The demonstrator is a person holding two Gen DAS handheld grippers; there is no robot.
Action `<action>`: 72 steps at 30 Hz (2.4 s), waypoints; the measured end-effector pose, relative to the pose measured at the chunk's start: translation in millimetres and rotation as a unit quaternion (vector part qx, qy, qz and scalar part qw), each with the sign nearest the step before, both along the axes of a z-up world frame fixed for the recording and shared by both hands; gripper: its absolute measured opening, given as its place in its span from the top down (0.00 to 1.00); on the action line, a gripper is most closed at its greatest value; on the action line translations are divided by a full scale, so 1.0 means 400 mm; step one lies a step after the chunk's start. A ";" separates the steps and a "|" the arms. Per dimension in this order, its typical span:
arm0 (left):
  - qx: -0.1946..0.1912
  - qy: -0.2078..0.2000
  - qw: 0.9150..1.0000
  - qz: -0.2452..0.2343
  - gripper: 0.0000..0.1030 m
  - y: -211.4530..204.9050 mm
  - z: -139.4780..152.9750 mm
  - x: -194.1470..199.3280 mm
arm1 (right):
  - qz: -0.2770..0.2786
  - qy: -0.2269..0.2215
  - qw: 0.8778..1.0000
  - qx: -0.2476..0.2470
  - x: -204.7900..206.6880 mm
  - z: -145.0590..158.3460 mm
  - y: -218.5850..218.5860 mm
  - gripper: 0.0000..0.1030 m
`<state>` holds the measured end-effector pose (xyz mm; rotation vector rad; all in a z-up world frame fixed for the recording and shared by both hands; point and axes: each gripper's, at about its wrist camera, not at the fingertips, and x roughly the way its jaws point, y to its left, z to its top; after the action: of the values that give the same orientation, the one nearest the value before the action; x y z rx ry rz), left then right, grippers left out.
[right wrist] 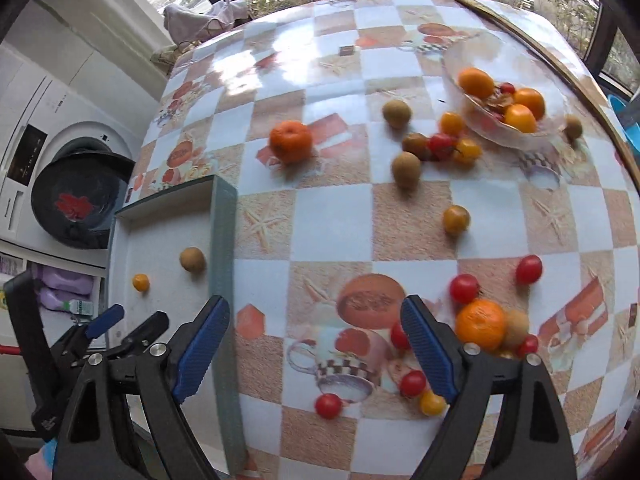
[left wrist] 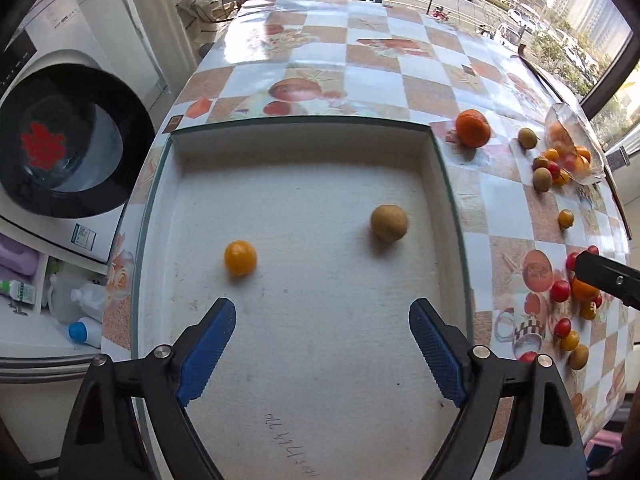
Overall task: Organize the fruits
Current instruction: 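Grasp a red cherry tomato with the left tool while the right tool grasps another brown fruit, then carry both fruits to the white tray and open both tools to drop them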
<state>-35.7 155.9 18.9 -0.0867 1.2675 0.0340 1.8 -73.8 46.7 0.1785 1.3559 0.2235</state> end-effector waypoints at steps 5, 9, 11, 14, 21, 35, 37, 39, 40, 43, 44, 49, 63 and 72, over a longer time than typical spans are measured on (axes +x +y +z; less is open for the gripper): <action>0.010 -0.024 0.998 -0.060 0.14 -0.113 0.050 -0.018 | -0.043 0.016 0.999 -0.021 -0.055 -0.017 -0.127 0.13; -0.002 -0.031 0.993 -0.111 0.14 -0.205 0.080 -0.038 | -0.058 0.017 0.997 -0.043 -0.101 -0.013 -0.194 0.13; -0.002 -0.031 0.990 -0.137 0.14 -0.254 0.082 -0.049 | -0.059 0.019 0.997 -0.051 -0.129 -0.012 -0.217 0.13; -0.002 -0.023 0.986 -0.166 0.14 -0.317 0.065 -0.067 | -0.054 0.028 0.997 -0.057 -0.167 -0.019 -0.238 0.13; 0.015 -0.004 0.981 -0.192 0.14 -0.397 0.002 -0.077 | -0.048 0.048 0.996 -0.055 -0.215 -0.060 -0.248 0.13; 0.025 0.022 0.975 -0.219 0.21 -0.432 -0.071 -0.082 | 0.018 0.029 0.997 -0.068 -0.201 -0.100 -0.208 0.46; 0.019 0.022 0.976 -0.217 0.27 -0.435 -0.066 -0.087 | 0.022 0.027 0.997 -0.072 -0.197 -0.101 -0.203 0.48; 0.009 0.021 0.975 -0.220 0.38 -0.452 -0.060 -0.098 | 0.029 0.027 0.996 -0.078 -0.196 -0.100 -0.197 0.57; 0.006 0.019 0.975 -0.223 0.46 -0.461 -0.060 -0.106 | 0.032 0.027 0.996 -0.080 -0.199 -0.099 -0.198 0.65; -0.004 0.012 0.971 -0.238 0.78 -0.481 -0.051 -0.118 | 0.030 0.033 0.996 -0.075 -0.199 -0.099 -0.199 0.72; -0.008 0.014 0.971 -0.237 0.79 -0.487 -0.049 -0.119 | 0.026 0.035 0.997 -0.071 -0.199 -0.099 -0.201 0.72; -0.057 0.031 0.978 -0.198 0.79 -0.452 -0.030 -0.108 | 0.008 0.036 0.998 -0.055 -0.195 -0.087 -0.217 0.72; -0.077 0.007 0.987 -0.141 0.79 -0.293 0.044 -0.075 | 0.001 0.016 0.999 -0.035 -0.159 -0.023 -0.204 0.72; -0.067 -0.008 0.993 -0.097 0.79 -0.185 0.056 -0.083 | 0.032 0.004 0.999 -0.023 -0.134 0.001 -0.099 0.72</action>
<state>-68.9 82.0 41.1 -0.0789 1.2568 -0.2193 -51.7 -113.4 47.1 0.0975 1.3754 0.2464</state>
